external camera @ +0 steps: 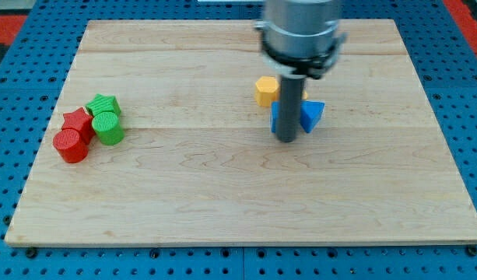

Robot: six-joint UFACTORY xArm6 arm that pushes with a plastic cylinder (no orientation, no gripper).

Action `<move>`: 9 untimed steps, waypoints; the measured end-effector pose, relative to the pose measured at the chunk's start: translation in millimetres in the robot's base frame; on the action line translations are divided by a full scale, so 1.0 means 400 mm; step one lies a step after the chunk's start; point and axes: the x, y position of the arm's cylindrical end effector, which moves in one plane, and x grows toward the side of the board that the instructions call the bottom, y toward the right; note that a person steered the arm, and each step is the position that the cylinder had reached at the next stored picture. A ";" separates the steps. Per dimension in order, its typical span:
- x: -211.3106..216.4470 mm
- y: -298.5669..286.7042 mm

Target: Move the triangle at the top right of the board

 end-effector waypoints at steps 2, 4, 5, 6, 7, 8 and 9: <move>-0.176 0.058; -0.387 0.100; -0.342 0.107; -0.299 0.107; -0.222 0.128; -0.219 0.181; -0.155 0.254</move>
